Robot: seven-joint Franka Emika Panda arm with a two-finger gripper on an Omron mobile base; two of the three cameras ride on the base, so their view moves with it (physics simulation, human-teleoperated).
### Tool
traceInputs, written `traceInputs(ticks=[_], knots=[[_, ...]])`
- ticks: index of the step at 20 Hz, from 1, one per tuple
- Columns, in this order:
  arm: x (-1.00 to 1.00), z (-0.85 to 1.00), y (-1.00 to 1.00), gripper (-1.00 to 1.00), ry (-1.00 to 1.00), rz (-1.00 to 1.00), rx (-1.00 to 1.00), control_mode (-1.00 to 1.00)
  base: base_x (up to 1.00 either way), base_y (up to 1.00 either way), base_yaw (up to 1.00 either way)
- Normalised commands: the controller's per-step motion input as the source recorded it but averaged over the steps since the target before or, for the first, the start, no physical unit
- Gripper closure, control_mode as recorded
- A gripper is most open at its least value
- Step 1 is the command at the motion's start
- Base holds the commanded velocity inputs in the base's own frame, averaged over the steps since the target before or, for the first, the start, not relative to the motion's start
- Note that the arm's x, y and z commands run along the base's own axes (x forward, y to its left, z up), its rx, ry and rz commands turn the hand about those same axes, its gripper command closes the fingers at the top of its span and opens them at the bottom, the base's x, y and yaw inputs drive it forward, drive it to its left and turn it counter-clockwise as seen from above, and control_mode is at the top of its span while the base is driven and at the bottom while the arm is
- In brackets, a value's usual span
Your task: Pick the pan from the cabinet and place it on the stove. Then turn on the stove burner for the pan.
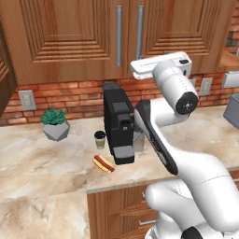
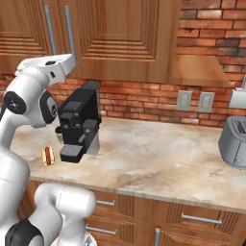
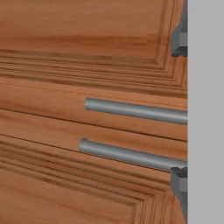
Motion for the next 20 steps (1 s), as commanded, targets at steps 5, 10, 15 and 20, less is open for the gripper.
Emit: traceInputs(ticks=[5,10,15,20], knots=[[0.20,0.01,0.00,-1.00,0.03,0.00,0.00,-1.00,0.00,0.00,0.00],[0.22,0.00,0.00,-1.00,0.01,0.00,0.00,-1.00,0.00,0.00,0.00],[0.24,0.00,-0.02,-1.00,0.00,0.00,0.00,-1.00,0.00,0.00,0.00],[0.28,0.00,0.00,-1.00,0.00,0.00,0.00,-1.00,0.00,0.00,0.00]])
